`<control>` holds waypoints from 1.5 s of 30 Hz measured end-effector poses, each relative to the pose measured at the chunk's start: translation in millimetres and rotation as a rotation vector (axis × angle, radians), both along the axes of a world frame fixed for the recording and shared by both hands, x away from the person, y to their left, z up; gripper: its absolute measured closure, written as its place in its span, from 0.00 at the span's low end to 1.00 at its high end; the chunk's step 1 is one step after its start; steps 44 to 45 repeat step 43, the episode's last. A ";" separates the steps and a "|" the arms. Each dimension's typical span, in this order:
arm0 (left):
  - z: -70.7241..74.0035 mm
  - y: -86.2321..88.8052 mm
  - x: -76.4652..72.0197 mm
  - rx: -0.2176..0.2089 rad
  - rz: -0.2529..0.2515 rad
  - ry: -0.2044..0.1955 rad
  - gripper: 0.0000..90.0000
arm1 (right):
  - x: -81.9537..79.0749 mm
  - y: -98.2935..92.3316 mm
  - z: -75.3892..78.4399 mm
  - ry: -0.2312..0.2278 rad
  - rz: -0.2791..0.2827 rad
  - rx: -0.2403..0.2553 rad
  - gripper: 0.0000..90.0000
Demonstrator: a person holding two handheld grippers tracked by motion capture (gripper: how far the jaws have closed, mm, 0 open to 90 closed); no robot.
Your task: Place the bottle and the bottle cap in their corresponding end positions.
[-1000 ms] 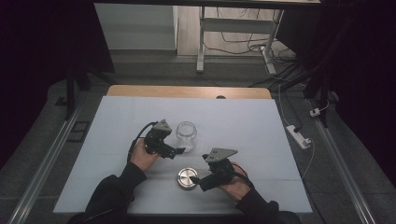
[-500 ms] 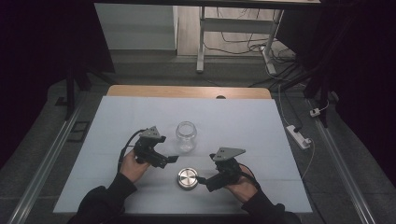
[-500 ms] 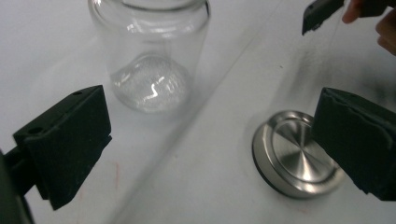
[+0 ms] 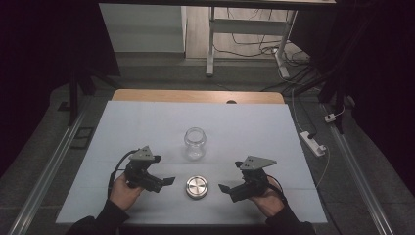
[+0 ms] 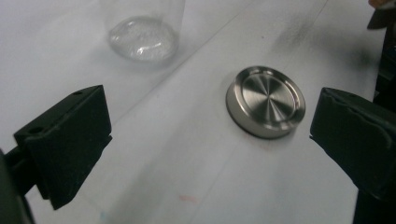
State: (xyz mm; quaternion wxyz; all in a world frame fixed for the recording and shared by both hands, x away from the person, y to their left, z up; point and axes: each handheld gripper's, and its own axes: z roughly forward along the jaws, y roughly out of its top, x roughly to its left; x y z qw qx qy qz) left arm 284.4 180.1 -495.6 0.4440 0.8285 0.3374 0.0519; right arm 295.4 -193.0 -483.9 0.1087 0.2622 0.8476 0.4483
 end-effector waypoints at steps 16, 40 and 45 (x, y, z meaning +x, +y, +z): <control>-10.4 47.3 -47.6 -0.025 0.100 0.033 0.00 | -19.0 -48.0 -0.9 -0.038 -0.145 -0.032 0.00; -26.3 104.8 -96.9 0.023 0.336 0.056 0.00 | -43.1 -118.3 -10.9 0.037 -0.365 -0.027 0.00; -26.3 103.9 -96.0 0.028 0.333 0.061 0.00 | -42.6 -117.9 -11.4 0.039 -0.367 -0.035 0.00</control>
